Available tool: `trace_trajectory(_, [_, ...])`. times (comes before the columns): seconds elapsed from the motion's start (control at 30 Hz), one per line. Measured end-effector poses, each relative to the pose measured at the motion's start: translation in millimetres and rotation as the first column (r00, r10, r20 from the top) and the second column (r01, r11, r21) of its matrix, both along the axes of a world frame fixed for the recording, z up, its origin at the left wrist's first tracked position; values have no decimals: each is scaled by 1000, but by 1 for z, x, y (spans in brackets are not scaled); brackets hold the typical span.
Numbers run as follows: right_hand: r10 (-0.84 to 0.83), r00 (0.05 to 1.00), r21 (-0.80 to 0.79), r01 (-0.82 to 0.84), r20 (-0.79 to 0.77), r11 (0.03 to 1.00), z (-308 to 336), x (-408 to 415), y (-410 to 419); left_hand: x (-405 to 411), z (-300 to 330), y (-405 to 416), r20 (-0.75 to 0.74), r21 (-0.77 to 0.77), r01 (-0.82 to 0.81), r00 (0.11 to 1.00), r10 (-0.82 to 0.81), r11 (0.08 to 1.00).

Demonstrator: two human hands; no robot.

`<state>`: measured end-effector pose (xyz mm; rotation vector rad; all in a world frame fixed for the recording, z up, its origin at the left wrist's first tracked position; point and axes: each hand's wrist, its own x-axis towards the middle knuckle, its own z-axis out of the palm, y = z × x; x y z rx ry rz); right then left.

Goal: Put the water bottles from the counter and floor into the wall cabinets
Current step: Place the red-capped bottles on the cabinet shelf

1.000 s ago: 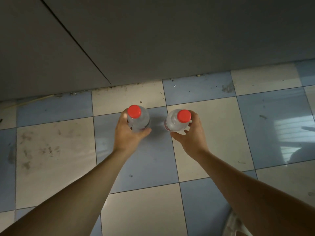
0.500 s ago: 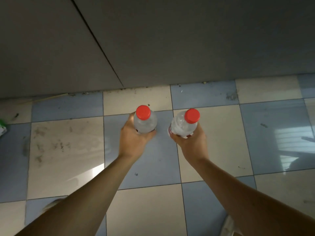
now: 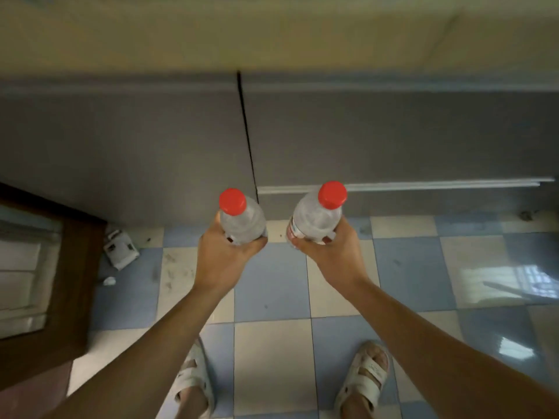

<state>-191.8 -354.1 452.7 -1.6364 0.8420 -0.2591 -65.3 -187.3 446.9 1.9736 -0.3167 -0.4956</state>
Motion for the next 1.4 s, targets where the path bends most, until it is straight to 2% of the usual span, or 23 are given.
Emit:
trace_trajectory(0.17, [78, 996, -46, -76, 41, 996, 158, 12, 36, 29, 165, 48, -10, -85, 45, 999, -46, 995])
trace_trajectory(0.33, [103, 983, -119, -86, 149, 989, 297, 53, 87, 76, 311, 102, 68, -159, 109, 993, -100, 981])
trace_trajectory(0.47, [117, 958, -182, -70, 262, 981, 401, 110, 113, 131, 413, 132, 229, -207, 243, 954, -195, 948])
trace_trajectory(0.6, [54, 911, -270, 64, 409, 961, 505, 166, 126, 188, 518, 137, 433, -277, 292, 889, -153, 915])
trace_trajectory(0.83, [84, 807, -368, 172, 585, 914, 672, 235, 128, 258, 693, 128, 615, -392, 315, 789, -9, 864])
trace_trajectory(0.97, [114, 734, -388, 215, 670, 896, 751, 275, 115, 292, 769, 115, 670, -421, 332, 741, 42, 844])
trace_trajectory(1.2, [217, 618, -431, 220, 756, 875, 855, 344, 67, 350, 869, 70, 684, -530, 338, 713, 156, 778])
trace_trajectory(1.3, [274, 600, -475, 204, 751, 856, 890, 376, 35, 379, 899, 48, 693, -551, 336, 694, 195, 764])
trace_trajectory(1.4, [281, 624, -481, 175, 729, 859, 923, 409, 3, 409, 926, 25, 679, -559, 308, 703, 212, 770])
